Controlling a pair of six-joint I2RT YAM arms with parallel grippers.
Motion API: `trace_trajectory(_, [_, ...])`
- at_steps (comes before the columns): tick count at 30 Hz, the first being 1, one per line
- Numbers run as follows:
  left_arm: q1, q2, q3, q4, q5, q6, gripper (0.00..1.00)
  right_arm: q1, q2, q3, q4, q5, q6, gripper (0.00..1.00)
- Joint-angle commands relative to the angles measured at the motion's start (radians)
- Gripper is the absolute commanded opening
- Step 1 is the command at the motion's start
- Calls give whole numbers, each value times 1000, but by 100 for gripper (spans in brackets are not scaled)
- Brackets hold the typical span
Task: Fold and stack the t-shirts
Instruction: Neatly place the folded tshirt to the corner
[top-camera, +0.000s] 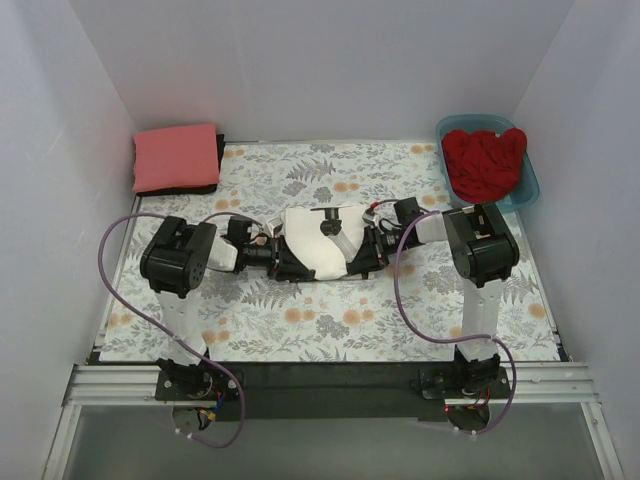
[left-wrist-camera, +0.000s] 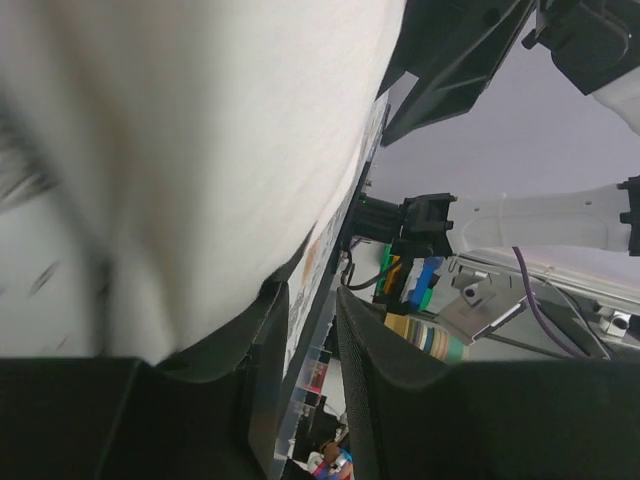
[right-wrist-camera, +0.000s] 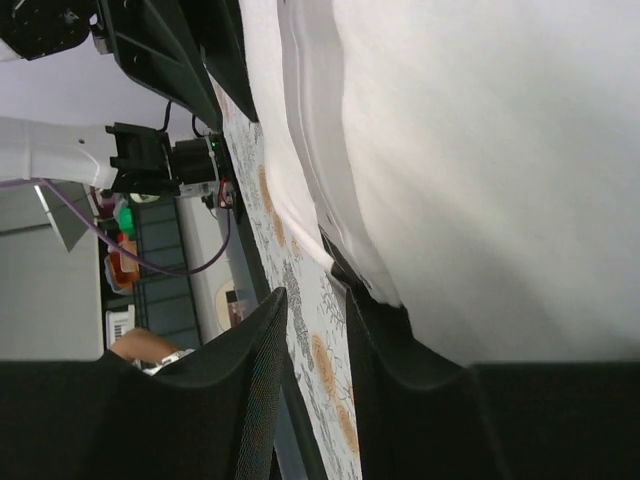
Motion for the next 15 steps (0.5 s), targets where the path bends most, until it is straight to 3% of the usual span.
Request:
trace_trajectory(1, [97,-52,-70,-88,31,68,26,-66,-25,-48,-36,103,-61,38])
trace_trajectory(6, [180,-168,-86,-272,99,262,28,-58,-177,-66,-82,-41,-77,44])
trace_trajectory(9, [248,-304,-77,-381,156,360,33,-43,-301,-9,-103,3,-130,47])
trace_trajectory(11, [331,-378,-75,-410,136,371,41,-17,-358,64,-146,98,-172,48])
trace_trajectory(15, [435,-533,-58,-479,-34,334,59,167,-383,190,-206,540,-383,54])
